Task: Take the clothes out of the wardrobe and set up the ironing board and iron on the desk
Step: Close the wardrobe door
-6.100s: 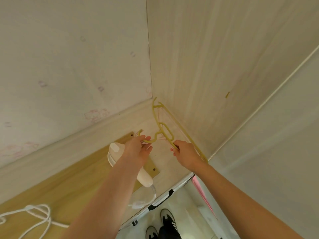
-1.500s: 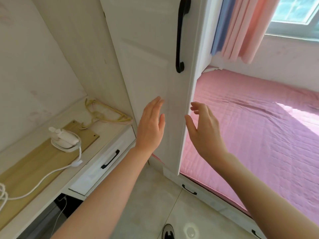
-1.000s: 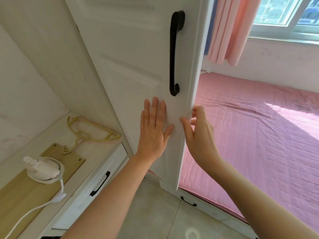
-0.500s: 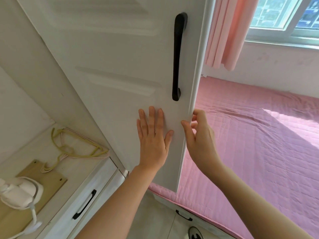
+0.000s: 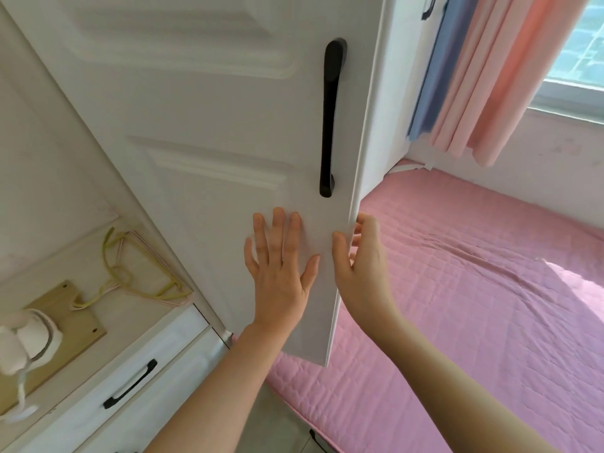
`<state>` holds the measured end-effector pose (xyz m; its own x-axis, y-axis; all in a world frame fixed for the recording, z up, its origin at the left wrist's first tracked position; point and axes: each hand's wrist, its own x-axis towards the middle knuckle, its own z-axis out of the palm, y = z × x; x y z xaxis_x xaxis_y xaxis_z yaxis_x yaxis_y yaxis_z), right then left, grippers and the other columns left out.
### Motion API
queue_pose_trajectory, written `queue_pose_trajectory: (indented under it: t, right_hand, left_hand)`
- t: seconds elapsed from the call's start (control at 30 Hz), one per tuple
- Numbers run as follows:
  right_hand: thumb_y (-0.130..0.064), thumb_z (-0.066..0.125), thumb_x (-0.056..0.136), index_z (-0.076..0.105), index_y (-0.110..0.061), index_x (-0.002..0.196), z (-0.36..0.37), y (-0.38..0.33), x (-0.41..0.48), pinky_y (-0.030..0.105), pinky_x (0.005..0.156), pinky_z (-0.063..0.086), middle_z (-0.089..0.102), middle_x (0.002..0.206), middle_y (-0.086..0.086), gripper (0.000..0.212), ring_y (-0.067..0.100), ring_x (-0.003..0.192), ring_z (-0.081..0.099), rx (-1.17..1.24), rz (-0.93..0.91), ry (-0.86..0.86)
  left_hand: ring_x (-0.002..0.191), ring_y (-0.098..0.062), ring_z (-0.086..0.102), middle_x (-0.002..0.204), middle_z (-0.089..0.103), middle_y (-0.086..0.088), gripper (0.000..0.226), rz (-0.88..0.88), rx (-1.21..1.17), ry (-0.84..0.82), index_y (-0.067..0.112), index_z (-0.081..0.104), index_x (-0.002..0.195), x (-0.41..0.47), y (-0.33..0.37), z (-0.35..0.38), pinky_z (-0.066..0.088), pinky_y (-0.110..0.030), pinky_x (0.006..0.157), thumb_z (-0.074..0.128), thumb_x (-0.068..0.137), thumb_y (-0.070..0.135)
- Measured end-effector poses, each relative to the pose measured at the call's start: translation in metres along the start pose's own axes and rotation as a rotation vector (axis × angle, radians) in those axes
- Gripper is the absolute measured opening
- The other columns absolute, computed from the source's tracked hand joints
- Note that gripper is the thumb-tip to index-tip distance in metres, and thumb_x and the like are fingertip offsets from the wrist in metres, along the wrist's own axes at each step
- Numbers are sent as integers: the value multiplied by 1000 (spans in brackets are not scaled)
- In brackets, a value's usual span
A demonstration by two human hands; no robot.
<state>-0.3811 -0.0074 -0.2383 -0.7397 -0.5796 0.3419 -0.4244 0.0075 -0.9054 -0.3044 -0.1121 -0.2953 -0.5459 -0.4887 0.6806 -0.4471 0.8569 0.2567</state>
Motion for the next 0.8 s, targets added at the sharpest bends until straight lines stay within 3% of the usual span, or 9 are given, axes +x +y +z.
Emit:
queue_pose_trajectory:
  t: [0.13,0.2,0.4,0.53,0.7,0.73,0.8]
  right_hand:
    - [-22,48,94,43,-39,105,1,4,15,16,70,48,56,98,-20,21,4,90,56,84,-3,8]
    - [-19,50,93,42,-45,100,2,5,22,13,67,48,57,95,-22,29,2,88,57,110,3,10]
    - [-16,51,96,41,-46,106,2,14,44,16,73,48,56,100,-29,33,1,91,57,96,-13,35]
    - [-16,51,96,41,-36,115,3,23,66,23,77,50,57,106,-19,29,5,94,58,98,-13,36]
    - [-14,52,95,35,-43,116,7,33,103,11,77,44,53,104,-32,39,-2,98,53,86,-40,25]
    - [-16,53,95,35,-43,117,8,35,112,13,82,44,53,106,-33,39,-2,101,52,78,-37,21]
    - [-19,53,95,36,-33,126,12,41,128,30,97,45,52,120,-22,37,6,116,50,74,-7,0]
  left_hand:
    - [147,-29,15,159,13,0,56,72,106,24,24,21,151,9,-11,-1,16,-54,115,38,101,43]
    - [146,-28,19,157,17,2,53,128,121,49,25,26,149,17,-19,-3,14,-54,116,42,100,37]
    - [145,-28,22,155,27,0,47,269,35,90,19,38,144,46,-37,-5,15,-51,117,46,98,13]
    - [145,-30,22,155,29,-2,51,289,45,106,16,37,145,66,-44,-5,14,-49,118,43,95,5]
    - [146,-29,19,155,28,-2,58,224,151,180,17,36,145,98,-55,-8,12,-50,118,49,90,1]
    - [147,-29,17,156,26,-2,60,209,170,178,16,36,146,104,-57,-7,11,-50,118,51,90,1]
    - [147,-30,15,157,24,-1,60,189,205,166,17,35,146,112,-60,-4,9,-50,118,51,90,2]
